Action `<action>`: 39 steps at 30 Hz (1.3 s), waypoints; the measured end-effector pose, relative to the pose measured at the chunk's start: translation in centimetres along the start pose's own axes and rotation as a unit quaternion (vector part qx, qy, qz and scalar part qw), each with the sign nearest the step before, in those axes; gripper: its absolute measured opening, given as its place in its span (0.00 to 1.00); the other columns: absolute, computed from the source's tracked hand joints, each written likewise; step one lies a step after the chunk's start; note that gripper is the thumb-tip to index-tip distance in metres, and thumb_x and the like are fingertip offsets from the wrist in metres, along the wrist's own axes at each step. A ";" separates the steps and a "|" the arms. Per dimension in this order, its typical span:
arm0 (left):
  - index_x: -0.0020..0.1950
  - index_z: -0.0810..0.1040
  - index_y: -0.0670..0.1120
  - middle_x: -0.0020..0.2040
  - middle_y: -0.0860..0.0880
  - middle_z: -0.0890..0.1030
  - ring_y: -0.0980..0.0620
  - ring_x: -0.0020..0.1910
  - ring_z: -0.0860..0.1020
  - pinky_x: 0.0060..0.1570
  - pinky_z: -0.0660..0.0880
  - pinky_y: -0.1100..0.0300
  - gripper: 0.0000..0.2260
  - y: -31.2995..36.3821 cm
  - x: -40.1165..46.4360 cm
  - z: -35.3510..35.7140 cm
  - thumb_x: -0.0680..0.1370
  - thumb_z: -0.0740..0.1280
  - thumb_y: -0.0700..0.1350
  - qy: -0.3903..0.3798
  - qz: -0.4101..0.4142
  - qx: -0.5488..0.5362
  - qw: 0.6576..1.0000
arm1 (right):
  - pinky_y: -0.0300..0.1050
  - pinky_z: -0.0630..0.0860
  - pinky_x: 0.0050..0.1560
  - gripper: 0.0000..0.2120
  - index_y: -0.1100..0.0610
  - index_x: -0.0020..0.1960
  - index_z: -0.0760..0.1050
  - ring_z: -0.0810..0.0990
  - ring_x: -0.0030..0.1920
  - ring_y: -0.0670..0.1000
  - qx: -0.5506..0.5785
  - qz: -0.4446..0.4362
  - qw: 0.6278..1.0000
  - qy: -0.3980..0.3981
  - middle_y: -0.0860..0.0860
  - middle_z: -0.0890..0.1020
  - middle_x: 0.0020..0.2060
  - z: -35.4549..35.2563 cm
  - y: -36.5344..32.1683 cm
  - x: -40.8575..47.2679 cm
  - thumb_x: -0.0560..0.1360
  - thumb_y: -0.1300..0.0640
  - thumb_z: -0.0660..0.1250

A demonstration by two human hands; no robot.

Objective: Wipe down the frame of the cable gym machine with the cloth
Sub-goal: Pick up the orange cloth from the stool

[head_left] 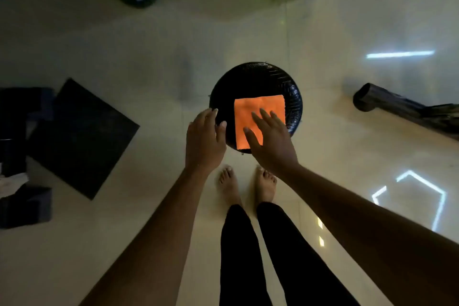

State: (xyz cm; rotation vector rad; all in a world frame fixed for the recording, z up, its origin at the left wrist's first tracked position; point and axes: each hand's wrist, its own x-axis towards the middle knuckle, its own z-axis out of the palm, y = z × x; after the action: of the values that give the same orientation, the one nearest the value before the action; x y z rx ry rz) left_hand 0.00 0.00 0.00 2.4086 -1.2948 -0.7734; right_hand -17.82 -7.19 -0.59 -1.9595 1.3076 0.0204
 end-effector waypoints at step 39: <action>0.85 0.64 0.45 0.86 0.46 0.63 0.47 0.86 0.55 0.84 0.50 0.45 0.25 12.9 -2.8 -6.6 0.89 0.57 0.54 -0.132 0.261 0.059 0.954 | 0.57 0.64 0.81 0.23 0.47 0.83 0.68 0.61 0.85 0.55 0.083 0.078 0.984 0.140 0.51 0.70 0.82 -12.7 -2.1 -9.5 0.89 0.45 0.60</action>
State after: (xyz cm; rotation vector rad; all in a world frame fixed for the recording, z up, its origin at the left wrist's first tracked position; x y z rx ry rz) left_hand -6.14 -4.67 12.57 1.9334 -2.0185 -0.8906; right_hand -25.46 -6.94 13.49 -1.7596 1.5894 -0.2887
